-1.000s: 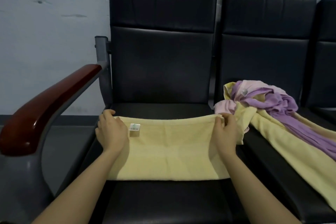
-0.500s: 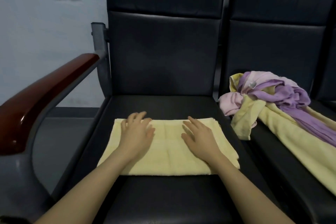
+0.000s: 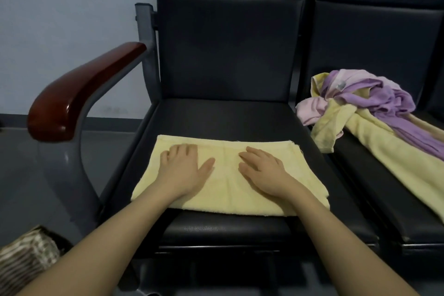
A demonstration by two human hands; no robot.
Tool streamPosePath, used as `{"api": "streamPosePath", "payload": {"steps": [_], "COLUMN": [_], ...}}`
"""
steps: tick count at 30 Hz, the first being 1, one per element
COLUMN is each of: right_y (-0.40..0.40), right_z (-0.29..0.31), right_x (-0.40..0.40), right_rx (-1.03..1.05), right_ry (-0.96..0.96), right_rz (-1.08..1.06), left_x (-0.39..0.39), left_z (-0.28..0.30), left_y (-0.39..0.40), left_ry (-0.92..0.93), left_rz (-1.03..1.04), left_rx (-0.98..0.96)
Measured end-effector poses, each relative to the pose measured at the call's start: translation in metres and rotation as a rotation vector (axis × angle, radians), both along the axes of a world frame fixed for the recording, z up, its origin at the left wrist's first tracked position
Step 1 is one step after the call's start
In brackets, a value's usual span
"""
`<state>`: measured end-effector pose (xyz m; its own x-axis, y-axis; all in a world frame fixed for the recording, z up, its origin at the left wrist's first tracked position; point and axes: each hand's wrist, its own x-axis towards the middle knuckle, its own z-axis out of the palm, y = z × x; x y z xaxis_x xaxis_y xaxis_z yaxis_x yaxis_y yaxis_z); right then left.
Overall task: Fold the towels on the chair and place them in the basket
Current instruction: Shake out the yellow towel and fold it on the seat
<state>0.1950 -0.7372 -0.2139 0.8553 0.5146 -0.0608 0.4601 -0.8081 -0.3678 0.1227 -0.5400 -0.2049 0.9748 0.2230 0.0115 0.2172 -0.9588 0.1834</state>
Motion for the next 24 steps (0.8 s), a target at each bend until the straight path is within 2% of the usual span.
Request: {"api": "streamPosePath", "payload": {"steps": [3, 8, 15, 19, 24], "right_y": [0.011, 0.03, 0.034, 0.035, 0.063], "right_z": [0.0, -0.003, -0.005, -0.004, -0.012], "right_x": [-0.006, -0.016, -0.02, -0.019, -0.03], "right_rx": [0.057, 0.121, -0.079, -0.055, -0.116], "right_ry": [-0.038, -0.109, -0.216, -0.124, -0.132], "right_rz": [0.008, 0.063, 0.101, 0.08, 0.085], "left_x": [-0.004, -0.014, -0.014, -0.019, -0.022], "left_z": [0.003, 0.0, -0.007, 0.004, 0.031], "left_y": [0.013, 0.047, 0.056, 0.054, 0.05], "left_ry": [-0.107, -0.045, -0.211, -0.44, -0.697], "left_rz": [0.185, 0.369, 0.272, 0.171, -0.012], "left_rx": [-0.011, 0.039, -0.152, -0.358, -0.393]}}
